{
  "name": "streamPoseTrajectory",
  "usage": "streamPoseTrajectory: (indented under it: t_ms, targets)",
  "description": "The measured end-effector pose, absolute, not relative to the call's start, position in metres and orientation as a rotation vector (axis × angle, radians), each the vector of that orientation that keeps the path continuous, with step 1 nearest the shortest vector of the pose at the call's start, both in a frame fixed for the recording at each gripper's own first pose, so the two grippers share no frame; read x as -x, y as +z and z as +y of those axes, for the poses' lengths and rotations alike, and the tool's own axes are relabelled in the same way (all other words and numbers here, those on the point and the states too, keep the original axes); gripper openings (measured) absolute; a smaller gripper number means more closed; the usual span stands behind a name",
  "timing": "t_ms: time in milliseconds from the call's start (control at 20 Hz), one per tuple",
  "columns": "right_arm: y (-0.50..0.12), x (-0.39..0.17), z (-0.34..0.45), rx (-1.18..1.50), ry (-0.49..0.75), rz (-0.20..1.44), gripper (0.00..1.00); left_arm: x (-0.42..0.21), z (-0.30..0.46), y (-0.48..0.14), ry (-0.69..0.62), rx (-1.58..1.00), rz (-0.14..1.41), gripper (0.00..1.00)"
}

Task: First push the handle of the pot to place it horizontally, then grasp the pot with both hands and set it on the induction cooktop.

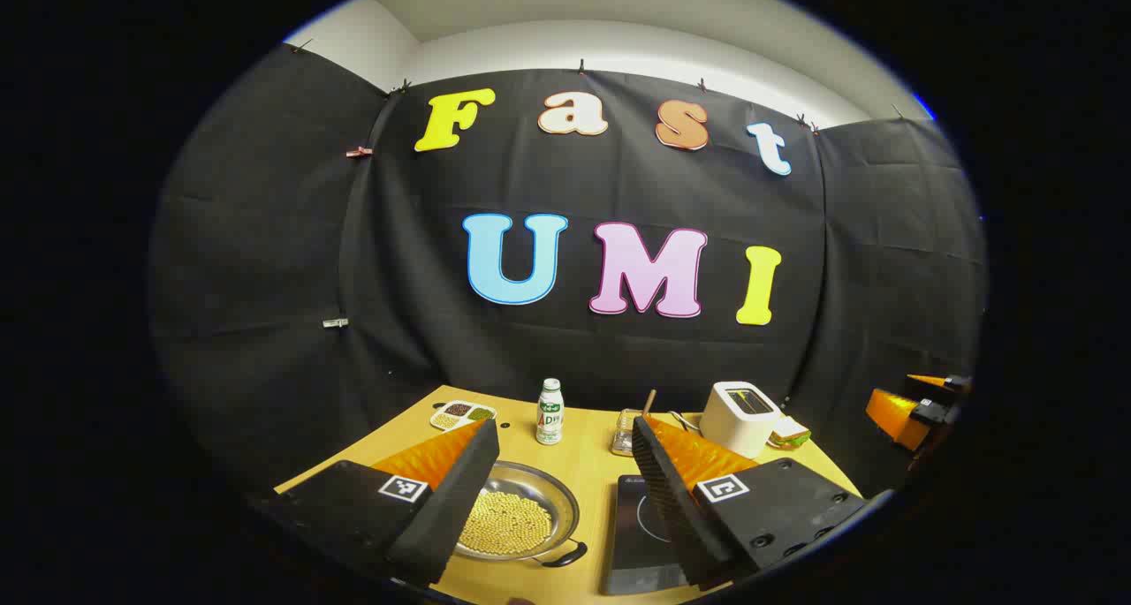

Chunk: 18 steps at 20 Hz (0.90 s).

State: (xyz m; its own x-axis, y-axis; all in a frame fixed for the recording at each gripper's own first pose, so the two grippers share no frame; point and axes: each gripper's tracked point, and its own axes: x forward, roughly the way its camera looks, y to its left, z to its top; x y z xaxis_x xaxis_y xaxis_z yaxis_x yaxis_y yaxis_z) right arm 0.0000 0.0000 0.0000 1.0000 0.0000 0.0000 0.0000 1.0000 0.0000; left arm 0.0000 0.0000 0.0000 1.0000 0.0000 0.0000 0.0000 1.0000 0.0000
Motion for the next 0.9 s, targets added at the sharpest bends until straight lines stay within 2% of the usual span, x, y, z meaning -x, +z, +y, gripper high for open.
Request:
streamPoseTrajectory:
  t_ms: [200,300,550,900]
  targets:
    - [0.007,0.003,0.018,0.001,-0.020,-0.010,0.98,-0.004,0.012,-0.001,-0.049,-0.042,-0.006,0.92]
    - [0.010,0.006,0.025,-0.010,-0.032,-0.015,0.98,-0.005,0.016,-0.007,-0.077,-0.070,-0.001,0.95]
    - [0.001,0.012,0.031,-0.002,-0.061,0.007,0.98,-0.002,0.011,-0.020,-0.134,-0.098,0.005,0.95]
    - [-0.016,0.018,0.026,-0.037,-0.094,0.062,0.98,-0.001,0.012,-0.039,-0.155,-0.076,0.036,0.95]
